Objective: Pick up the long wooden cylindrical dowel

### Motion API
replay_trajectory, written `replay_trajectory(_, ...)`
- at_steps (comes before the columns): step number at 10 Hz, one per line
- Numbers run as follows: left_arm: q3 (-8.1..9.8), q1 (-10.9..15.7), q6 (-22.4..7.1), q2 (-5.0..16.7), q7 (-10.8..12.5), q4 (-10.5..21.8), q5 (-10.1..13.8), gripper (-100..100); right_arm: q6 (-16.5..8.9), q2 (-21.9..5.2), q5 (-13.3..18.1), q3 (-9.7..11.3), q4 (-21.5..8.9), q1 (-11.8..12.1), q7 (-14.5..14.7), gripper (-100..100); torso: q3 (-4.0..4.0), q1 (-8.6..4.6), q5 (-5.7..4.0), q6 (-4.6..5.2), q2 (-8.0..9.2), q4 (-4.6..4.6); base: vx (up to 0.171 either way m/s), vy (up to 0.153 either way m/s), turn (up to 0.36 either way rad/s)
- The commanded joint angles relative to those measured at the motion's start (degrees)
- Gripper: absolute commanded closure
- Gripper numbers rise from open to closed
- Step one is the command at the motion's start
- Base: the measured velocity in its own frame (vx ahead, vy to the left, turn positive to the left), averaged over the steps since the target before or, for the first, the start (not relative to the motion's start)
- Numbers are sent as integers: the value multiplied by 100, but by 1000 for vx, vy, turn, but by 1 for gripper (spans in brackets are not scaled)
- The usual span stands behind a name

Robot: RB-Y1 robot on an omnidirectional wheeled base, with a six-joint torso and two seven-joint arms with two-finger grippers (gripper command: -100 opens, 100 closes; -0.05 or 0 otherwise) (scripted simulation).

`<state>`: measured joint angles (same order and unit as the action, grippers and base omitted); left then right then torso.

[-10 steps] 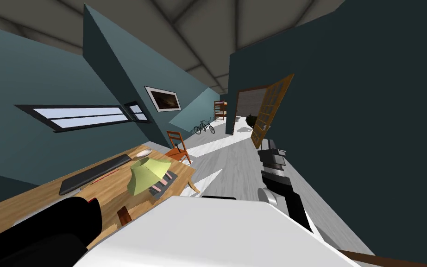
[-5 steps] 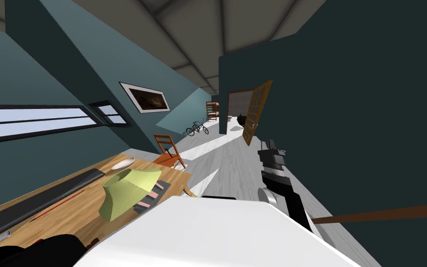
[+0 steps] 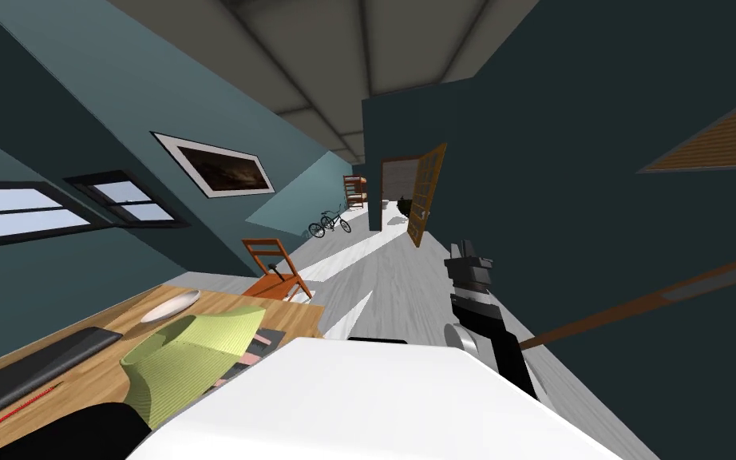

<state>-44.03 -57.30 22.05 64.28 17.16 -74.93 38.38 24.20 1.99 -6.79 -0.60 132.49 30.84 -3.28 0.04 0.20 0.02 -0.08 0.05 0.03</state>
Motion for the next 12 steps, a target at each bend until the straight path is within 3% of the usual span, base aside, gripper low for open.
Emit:
replay_trajectory(1,-60,81,2,27,59,173,22,-100,0,0,0,0,0,0,0,0,0,0,0,0,0,0,-1,55,-102)
replay_trajectory(4,-62,411,-213,228,220,659,269,-100,0,0,0,0,0,0,0,0,-1,8,2,1,-2,0,-12,92,-243)
replay_trajectory(7,-98,499,-190,233,296,772,277,-100,0,0,0,-1,0,1,0,0,0,11,4,-4,-1,1,-11,84,-82)
replay_trajectory(8,-86,500,-212,237,279,772,286,0,0,0,0,-1,0,1,0,0,-1,-8,1,-8,-3,0,-1,9,3)
replay_trajectory(9,-61,597,-296,35,250,892,187,-100,0,0,0,0,0,1,0,0,-2,-22,-3,-8,-4,0,4,33,-4)
replay_trajectory(11,-36,693,-381,-166,220,1012,88,-100,0,0,0,-1,0,1,0,0,-3,-14,-1,-8,-7,-1,8,47,-5)
replay_trajectory(12,-17,640,-363,-110,204,947,129,-100,0,0,0,-1,0,1,0,0,-3,-13,0,-8,-7,-1,3,20,-4)
